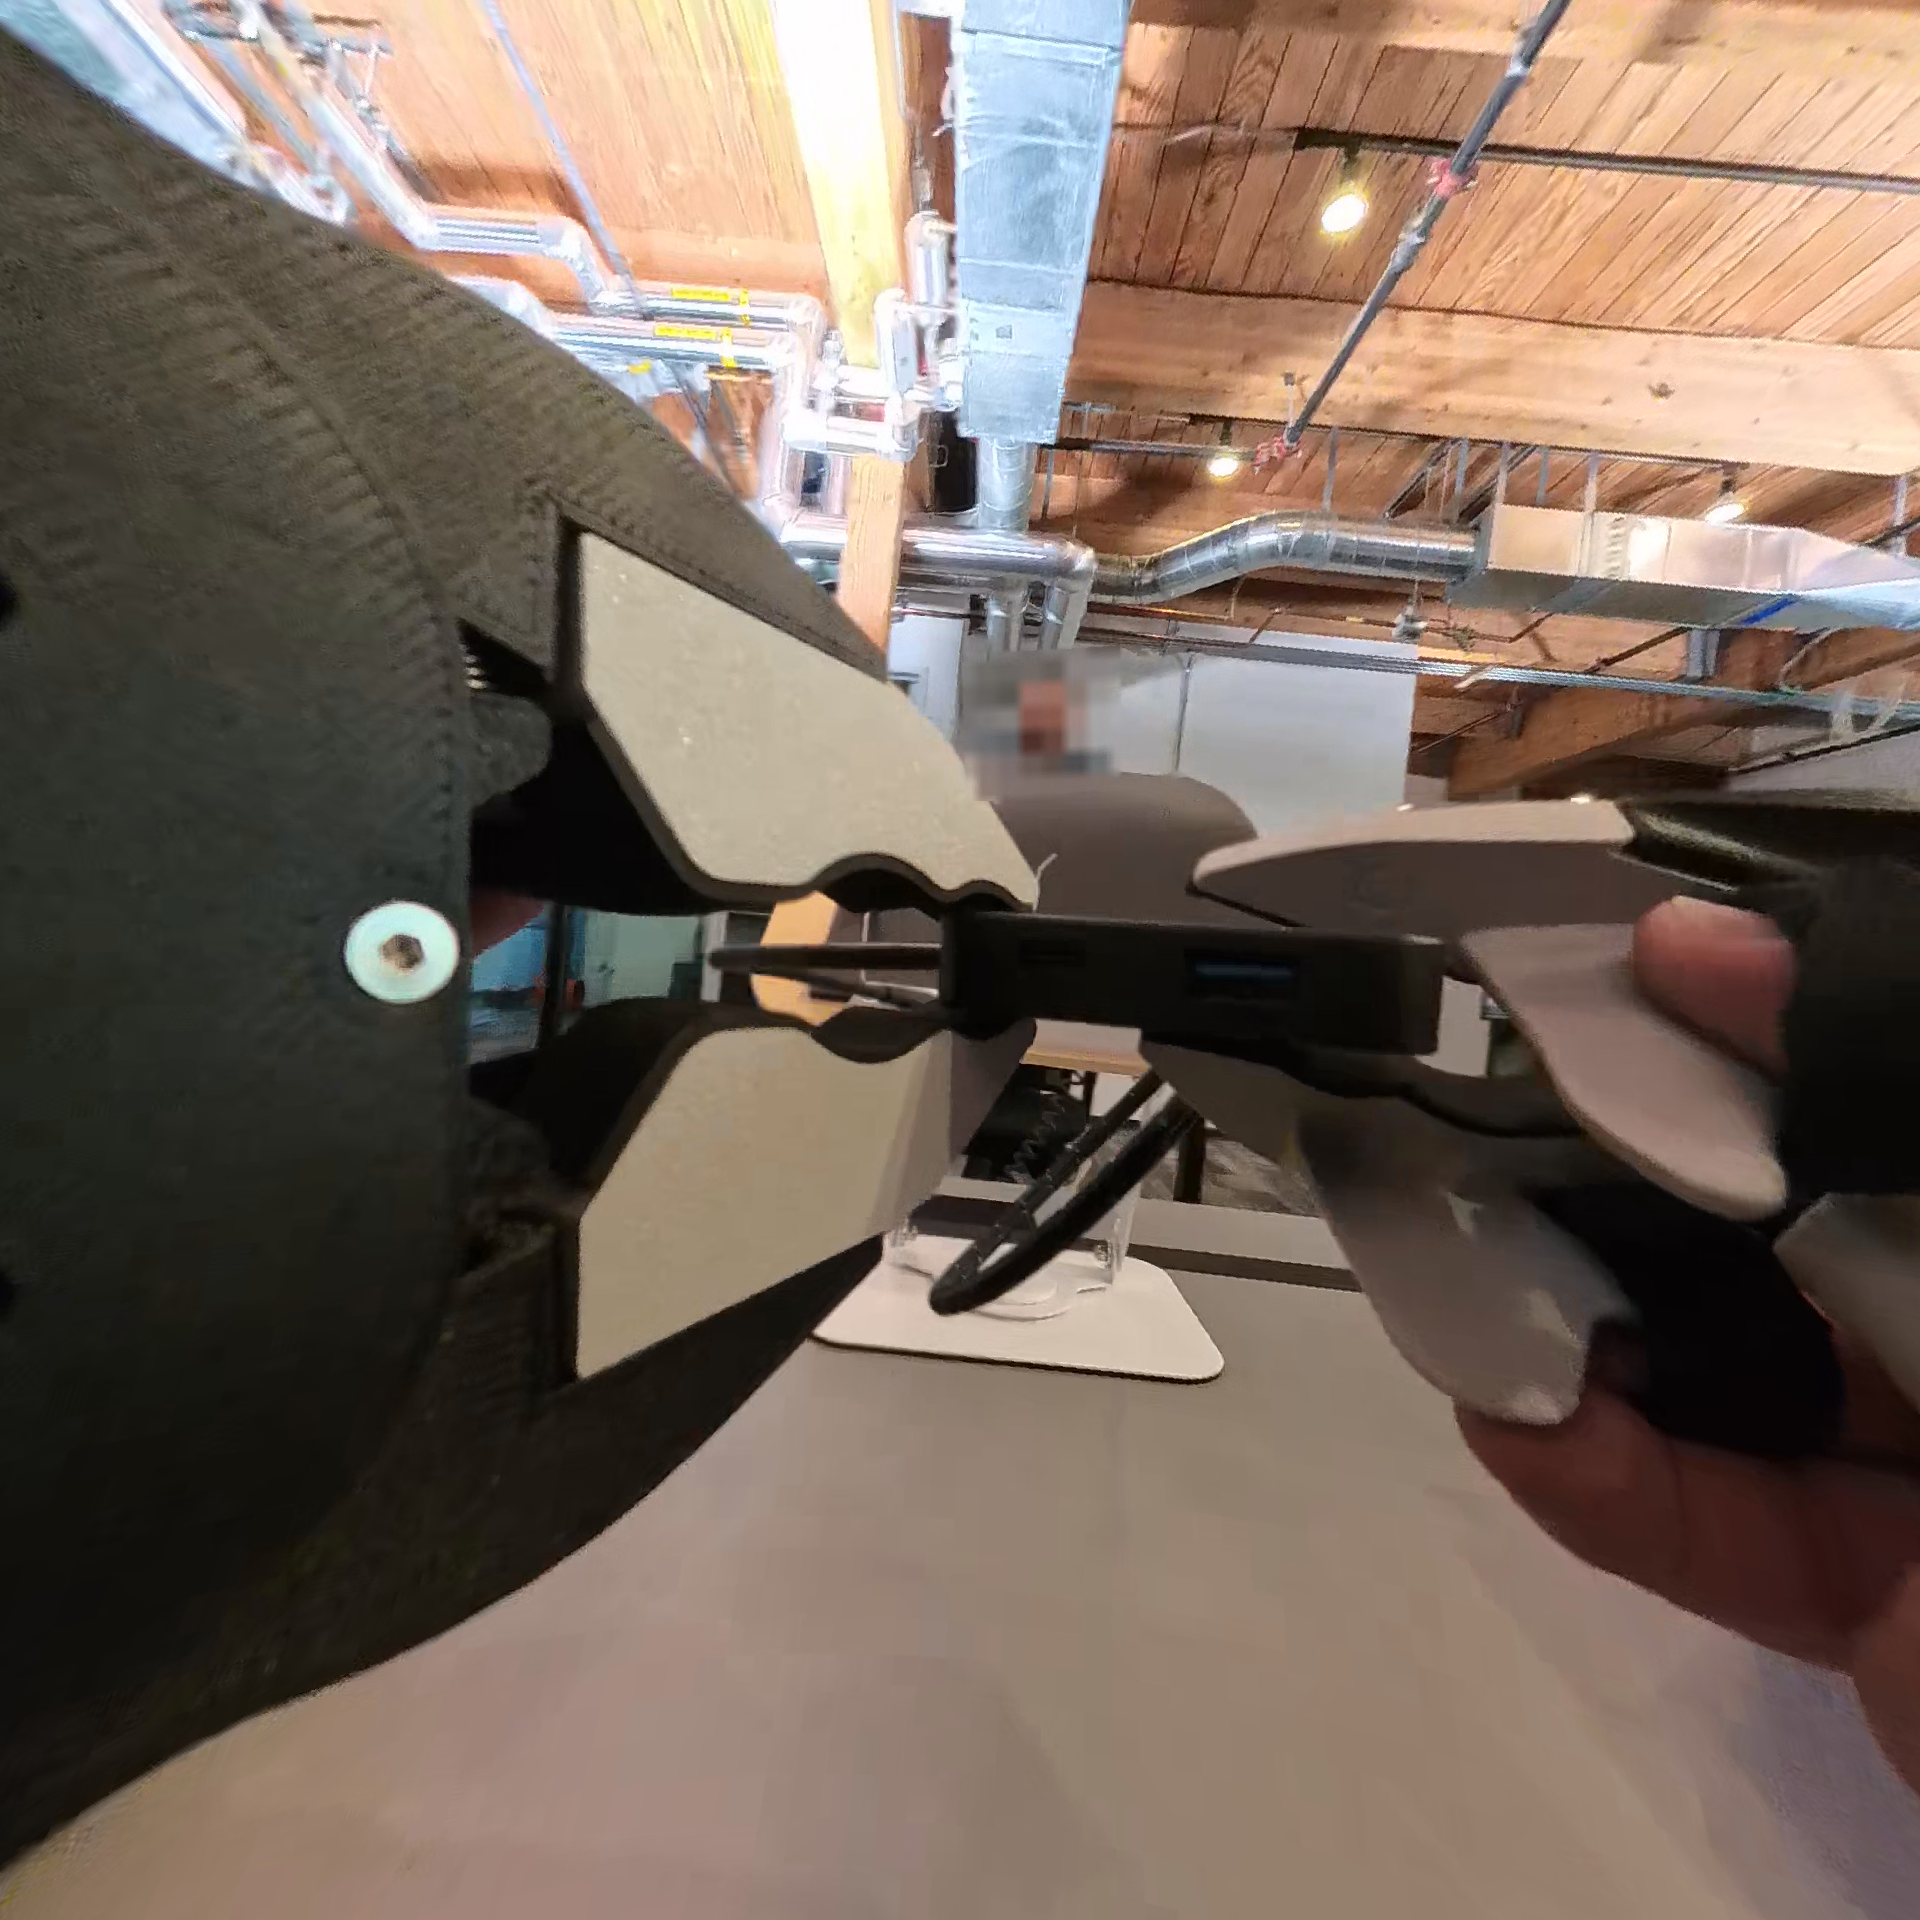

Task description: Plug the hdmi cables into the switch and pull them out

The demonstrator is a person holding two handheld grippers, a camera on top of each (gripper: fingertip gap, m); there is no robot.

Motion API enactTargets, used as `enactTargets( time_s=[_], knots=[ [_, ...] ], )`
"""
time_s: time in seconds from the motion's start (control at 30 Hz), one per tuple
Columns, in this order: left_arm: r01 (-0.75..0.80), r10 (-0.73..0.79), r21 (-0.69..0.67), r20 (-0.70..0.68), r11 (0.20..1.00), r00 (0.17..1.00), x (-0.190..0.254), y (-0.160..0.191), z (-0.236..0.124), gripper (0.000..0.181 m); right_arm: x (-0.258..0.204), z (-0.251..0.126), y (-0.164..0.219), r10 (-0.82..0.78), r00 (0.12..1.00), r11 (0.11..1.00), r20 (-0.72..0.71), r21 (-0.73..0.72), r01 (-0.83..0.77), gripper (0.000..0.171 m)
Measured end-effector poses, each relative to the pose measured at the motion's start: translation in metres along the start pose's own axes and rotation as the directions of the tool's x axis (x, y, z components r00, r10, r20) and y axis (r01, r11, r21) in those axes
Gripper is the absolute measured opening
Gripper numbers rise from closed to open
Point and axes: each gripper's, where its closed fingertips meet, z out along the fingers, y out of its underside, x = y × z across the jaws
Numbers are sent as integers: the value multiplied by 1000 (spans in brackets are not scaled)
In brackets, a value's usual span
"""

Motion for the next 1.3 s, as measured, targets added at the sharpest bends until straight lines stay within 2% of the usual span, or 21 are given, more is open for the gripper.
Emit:
enactTargets(
  time_s=[0.07,0.13,0.2,0.23,0.3,0.4,0.57,0.67,0.73,0.8,0.87,0.97,1.03,1.17,1.3],
  knots=[
    [-36,36,43,5,998,999,-2,-1,-3,13,-1,1,3,-11,1000,1000,-7,-14,11,21],
    [-21,22,28,-22,999,1000,2,3,-2,16,2,3,3,-33,998,999,-48,-11,33,20],
    [-14,14,18,-2,1000,1000,-1,0,-3,51,6,2,0,-36,996,999,-81,16,38,15],
    [-22,22,16,8,1000,1000,-2,-3,-4,62,7,1,-1,-34,995,999,-91,25,37,14],
    [-56,56,-23,-17,998,998,5,-4,-1,55,4,4,1,-24,996,999,-88,23,26,15],
    [-63,63,-22,30,998,998,6,-7,0,21,2,13,11,-30,994,999,-106,19,32,17],
    [7,-7,-41,1,999,1000,6,1,-1,14,2,4,4,-77,991,996,-114,38,82,31],
    [91,-92,-26,-37,996,995,3,8,-4,14,2,-10,-1,-290,936,957,-197,-49,286,26],
    [128,-127,5,-101,992,987,5,11,-6,14,-3,-19,0,-510,828,860,-233,-154,486,14],
    [170,-163,31,-148,985,975,5,11,-9,14,4,-27,1,-748,597,664,-290,-344,664,9],
    [183,-163,86,-198,979,966,5,5,-15,14,5,-31,5,-870,416,493,-266,-485,722,8],
    [236,-196,137,-253,962,947,2,-5,-22,14,-4,-29,6,-931,298,364,-210,-544,756,26],
    [250,-198,157,-289,955,937,1,-10,-26,14,-2,-26,6,-977,134,206,-163,-606,769,42],
    [308,-226,182,-368,934,902,2,-19,-31,14,-2,-13,16,-979,-202,-147,-1,-681,717,35],
    [339,-226,209,-426,917,876,6,-28,-36,14,7,-5,22,-937,-340,-290,79,-718,633,13]
  ],
)
